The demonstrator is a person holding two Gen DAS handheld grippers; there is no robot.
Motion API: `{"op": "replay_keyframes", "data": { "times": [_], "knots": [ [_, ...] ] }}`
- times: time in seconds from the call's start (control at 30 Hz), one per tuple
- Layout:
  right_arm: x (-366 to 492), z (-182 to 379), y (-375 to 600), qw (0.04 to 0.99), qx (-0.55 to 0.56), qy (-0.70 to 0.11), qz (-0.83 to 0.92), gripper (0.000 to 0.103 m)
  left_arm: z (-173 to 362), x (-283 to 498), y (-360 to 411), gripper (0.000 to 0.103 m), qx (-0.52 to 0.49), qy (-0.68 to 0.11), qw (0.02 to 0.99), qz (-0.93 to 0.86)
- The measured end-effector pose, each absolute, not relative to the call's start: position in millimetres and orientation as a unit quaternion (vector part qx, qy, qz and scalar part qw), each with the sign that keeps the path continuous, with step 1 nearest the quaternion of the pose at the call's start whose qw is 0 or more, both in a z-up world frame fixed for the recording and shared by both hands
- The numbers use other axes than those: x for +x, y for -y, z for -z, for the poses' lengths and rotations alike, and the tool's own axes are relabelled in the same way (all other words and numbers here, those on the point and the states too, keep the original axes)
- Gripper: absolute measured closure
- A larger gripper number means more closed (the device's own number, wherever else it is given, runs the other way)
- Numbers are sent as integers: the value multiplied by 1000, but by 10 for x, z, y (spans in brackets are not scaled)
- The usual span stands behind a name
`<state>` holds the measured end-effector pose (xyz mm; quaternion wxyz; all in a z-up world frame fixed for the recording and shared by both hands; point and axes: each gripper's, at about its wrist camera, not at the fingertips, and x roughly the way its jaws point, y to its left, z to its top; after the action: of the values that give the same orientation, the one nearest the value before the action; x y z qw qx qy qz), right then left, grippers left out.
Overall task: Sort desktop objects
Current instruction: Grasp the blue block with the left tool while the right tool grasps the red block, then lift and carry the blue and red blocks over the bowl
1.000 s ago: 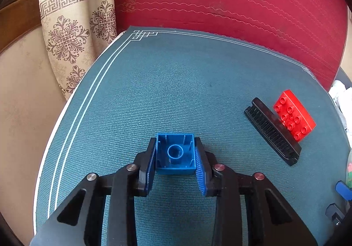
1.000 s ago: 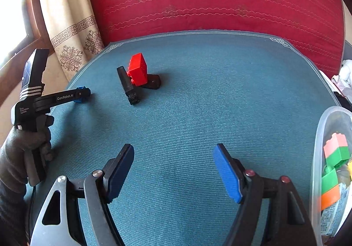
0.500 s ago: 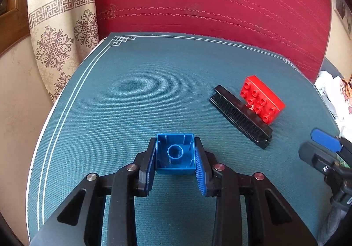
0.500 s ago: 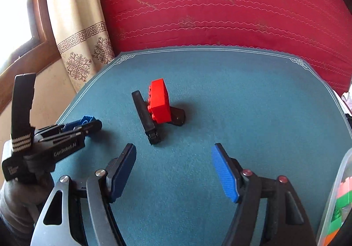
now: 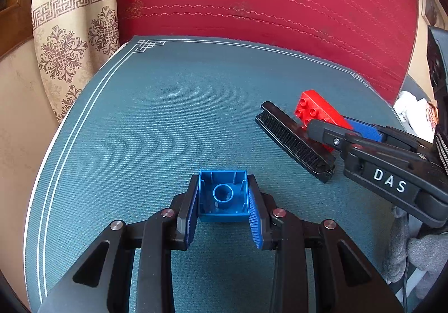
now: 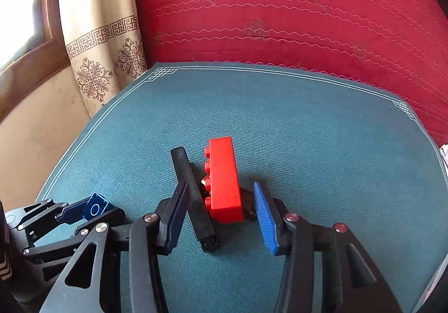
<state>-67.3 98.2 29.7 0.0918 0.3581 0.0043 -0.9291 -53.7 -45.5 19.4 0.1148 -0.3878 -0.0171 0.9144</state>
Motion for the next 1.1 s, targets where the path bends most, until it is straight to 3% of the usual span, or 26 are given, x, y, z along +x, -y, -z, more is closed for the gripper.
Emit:
{"op": "replay_keyframes", "data": {
  "times": [0.2,1.1],
  "knots": [
    [-754,-251,-940,99,362,-4,927,76,-184,-529,457,69,-389,18,118,-913],
    [254,-462,-1400,80,347,62,932,77,-301,-351,341,69,-370,24,136,-919]
  ]
}}
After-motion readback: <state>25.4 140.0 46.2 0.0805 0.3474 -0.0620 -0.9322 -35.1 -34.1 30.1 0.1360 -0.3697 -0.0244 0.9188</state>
